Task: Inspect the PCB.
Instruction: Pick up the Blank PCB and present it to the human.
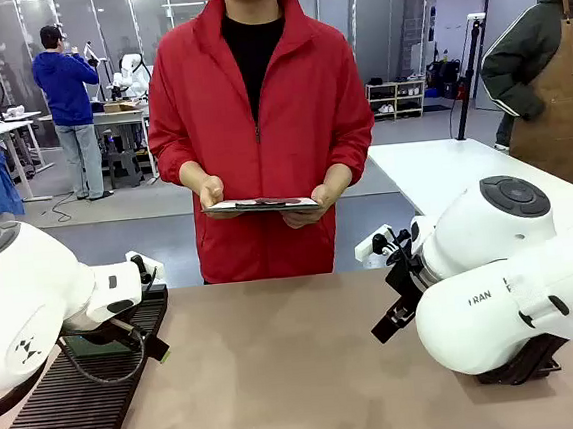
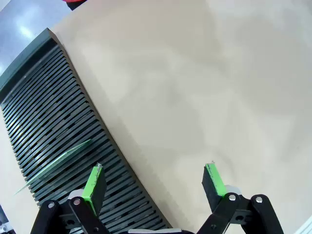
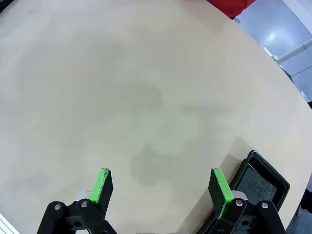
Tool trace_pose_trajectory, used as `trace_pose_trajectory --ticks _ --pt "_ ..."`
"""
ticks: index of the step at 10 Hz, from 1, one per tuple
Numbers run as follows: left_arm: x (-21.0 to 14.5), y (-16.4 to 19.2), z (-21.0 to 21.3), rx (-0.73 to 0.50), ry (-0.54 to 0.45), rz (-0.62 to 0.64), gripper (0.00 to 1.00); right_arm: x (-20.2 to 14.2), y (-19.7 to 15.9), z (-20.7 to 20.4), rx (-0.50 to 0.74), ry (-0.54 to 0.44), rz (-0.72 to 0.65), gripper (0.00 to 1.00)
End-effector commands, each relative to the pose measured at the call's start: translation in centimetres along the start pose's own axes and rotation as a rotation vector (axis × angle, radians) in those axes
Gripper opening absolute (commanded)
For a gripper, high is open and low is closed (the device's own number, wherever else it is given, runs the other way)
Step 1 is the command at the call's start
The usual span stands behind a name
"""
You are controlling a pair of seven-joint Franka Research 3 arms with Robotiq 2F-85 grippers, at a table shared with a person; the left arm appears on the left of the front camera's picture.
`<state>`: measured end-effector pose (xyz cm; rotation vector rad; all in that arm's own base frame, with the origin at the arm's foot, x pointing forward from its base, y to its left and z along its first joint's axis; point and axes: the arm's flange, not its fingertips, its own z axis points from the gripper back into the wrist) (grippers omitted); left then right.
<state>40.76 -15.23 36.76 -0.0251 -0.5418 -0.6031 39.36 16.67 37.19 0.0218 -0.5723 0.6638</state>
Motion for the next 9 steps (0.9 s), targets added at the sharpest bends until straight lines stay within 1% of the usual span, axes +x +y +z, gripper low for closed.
trace_pose_trajectory --ticks 1,9 --pt "0.01 -0.02 0.01 0.000 0.000 0.000 1.00 0.00 0.00 0.00 0.000 0.000 0.000 1.00" --pt "0.01 -0.02 0.01 0.000 0.000 0.000 1.00 0.00 0.00 0.00 0.000 0.000 0.000 1.00"
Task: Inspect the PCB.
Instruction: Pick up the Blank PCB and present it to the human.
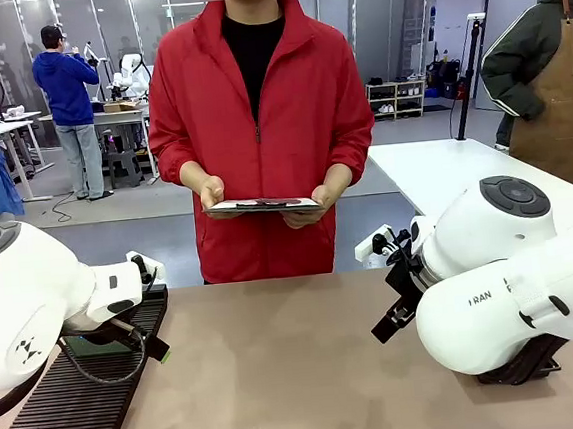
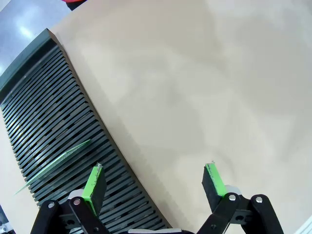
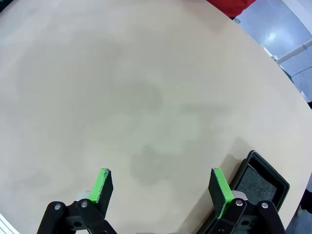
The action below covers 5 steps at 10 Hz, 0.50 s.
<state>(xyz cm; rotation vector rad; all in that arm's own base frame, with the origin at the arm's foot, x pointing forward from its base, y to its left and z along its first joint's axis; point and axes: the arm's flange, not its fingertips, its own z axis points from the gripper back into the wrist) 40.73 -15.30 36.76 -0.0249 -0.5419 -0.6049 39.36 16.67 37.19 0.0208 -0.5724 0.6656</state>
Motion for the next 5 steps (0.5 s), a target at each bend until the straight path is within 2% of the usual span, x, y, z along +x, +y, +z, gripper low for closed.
trace_pose_trajectory --ticks 1,2,3,4,5 --pt "0.0 0.1 0.0 0.000 0.000 0.001 1.00 0.0 0.0 0.0 0.000 0.000 -0.002 1.00" --pt "0.0 0.0 0.0 0.000 0.000 0.000 1.00 0.0 0.0 0.0 0.000 0.000 -0.002 1.00" --pt "1.4 0.1 1.9 0.010 -0.039 -0.018 1.00 0.0 0.0 0.0 0.000 0.000 0.000 1.00" --pt "2.7 0.5 4.6 -0.010 -0.081 0.003 1.00 1.7 -0.9 2.7 0.058 -0.051 -0.018 1.00" --pt "3.4 1.3 7.3 -0.082 -0.092 0.063 1.00 2.6 -2.3 5.2 0.109 -0.054 -0.041 1.00"
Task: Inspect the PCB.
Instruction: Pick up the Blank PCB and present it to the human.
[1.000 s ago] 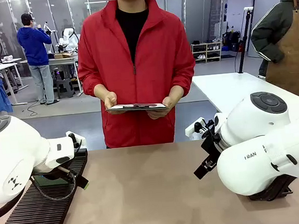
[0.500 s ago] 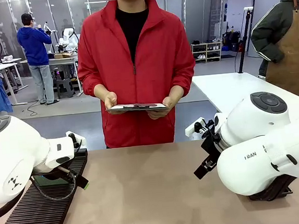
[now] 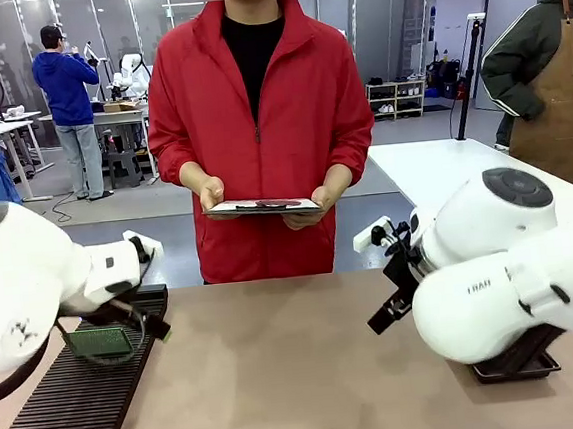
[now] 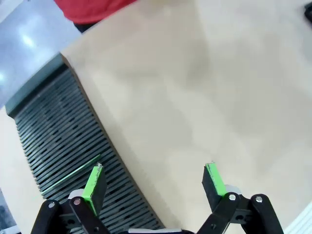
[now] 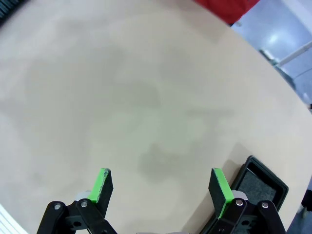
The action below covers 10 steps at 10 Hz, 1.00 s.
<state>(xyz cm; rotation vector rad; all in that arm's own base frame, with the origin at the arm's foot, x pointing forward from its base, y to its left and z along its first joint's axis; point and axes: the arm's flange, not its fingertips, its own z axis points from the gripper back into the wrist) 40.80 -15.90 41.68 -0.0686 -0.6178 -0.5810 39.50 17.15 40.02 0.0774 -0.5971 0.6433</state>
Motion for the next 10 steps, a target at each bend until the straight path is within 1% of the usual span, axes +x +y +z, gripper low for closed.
trace_pose_trajectory --ticks 1,2,3,4,5,6,7,8,9,10 --pt "1.4 2.1 6.2 -0.183 0.024 0.085 1.00 1.5 -3.4 5.6 0.166 -0.030 -0.059 1.00" --pt "1.4 3.5 9.5 -0.345 -0.005 0.162 1.00 1.5 -4.9 8.1 0.276 -0.054 -0.115 1.00" --pt "0.9 5.0 11.8 -0.465 -0.043 0.211 1.00 0.7 -6.6 9.9 0.437 -0.093 -0.178 1.00" --pt "0.2 6.5 13.7 -0.605 -0.130 0.271 1.00 -0.6 -8.5 11.4 0.549 -0.143 -0.257 1.00" --pt "-1.3 8.0 15.4 -0.710 -0.199 0.340 1.00 -2.3 -10.0 13.2 0.706 -0.206 -0.318 1.00" --pt "-3.5 9.9 17.2 -0.825 -0.253 0.413 1.00 -4.8 -11.5 14.8 0.825 -0.259 -0.385 1.00" --pt "-5.8 11.6 18.2 -0.888 -0.296 0.477 1.00 -7.3 -12.8 15.5 0.874 -0.273 -0.454 1.00" --pt "-8.6 13.1 18.8 -0.892 -0.333 0.556 1.00 -10.2 -13.8 16.2 0.907 -0.281 -0.518 1.00" --pt "-11.9 14.5 19.0 -0.892 -0.385 0.645 1.00 -13.3 -14.5 17.1 0.918 -0.313 -0.582 1.00" --pt "-15.9 15.4 19.3 -0.875 -0.398 0.758 1.00 -16.9 -14.8 18.2 0.895 -0.328 -0.679 1.00"
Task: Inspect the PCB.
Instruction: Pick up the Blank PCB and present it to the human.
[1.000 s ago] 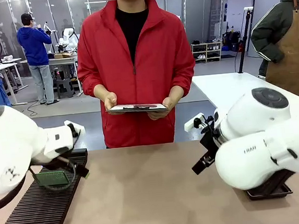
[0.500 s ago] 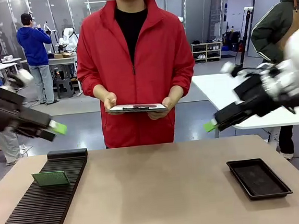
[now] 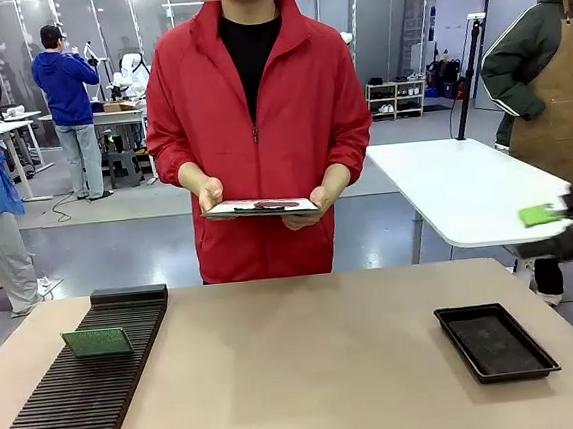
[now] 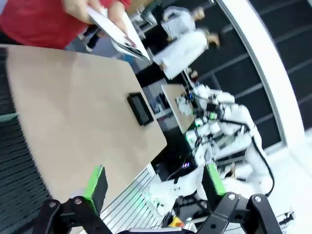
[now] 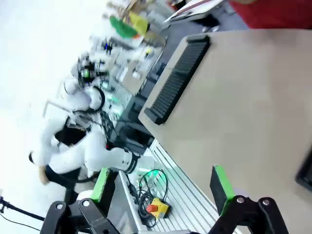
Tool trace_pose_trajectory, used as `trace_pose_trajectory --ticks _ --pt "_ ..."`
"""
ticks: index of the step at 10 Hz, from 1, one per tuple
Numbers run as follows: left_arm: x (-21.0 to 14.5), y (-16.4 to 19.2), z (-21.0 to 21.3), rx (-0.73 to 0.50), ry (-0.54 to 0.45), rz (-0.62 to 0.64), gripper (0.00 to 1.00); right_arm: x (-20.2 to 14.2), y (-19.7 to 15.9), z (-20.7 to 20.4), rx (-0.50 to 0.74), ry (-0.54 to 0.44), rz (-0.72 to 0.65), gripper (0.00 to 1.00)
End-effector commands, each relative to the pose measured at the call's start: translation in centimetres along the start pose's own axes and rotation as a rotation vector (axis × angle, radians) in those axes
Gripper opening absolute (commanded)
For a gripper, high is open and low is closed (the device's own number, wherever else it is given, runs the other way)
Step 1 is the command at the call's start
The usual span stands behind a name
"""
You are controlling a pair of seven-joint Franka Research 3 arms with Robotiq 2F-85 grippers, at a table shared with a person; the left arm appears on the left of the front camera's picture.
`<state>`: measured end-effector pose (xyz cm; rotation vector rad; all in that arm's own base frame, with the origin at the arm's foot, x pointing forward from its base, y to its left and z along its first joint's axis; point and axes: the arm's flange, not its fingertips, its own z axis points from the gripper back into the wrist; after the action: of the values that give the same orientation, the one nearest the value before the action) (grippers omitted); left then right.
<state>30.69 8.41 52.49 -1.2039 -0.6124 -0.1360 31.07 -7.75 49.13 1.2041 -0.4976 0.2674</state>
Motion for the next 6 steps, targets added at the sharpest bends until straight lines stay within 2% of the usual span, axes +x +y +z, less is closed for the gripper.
trace_pose_trajectory --ticks 1,3,5,6 --pt "-4.9 2.6 3.7 0.037 -0.109 0.110 1.00 -5.1 -0.7 2.6 -0.053 -0.091 -0.094 1.00" --pt "-7.9 4.1 7.3 0.092 -0.211 0.189 1.00 -7.2 -1.2 4.0 -0.080 -0.122 -0.141 1.00" --pt "-9.5 4.7 8.4 0.140 -0.260 0.220 1.00 -7.6 -2.0 3.2 -0.055 -0.147 -0.158 1.00" --pt "-4.0 5.2 11.5 0.104 -0.232 0.215 1.00 -4.0 -2.3 8.3 -0.069 -0.144 -0.163 1.00"
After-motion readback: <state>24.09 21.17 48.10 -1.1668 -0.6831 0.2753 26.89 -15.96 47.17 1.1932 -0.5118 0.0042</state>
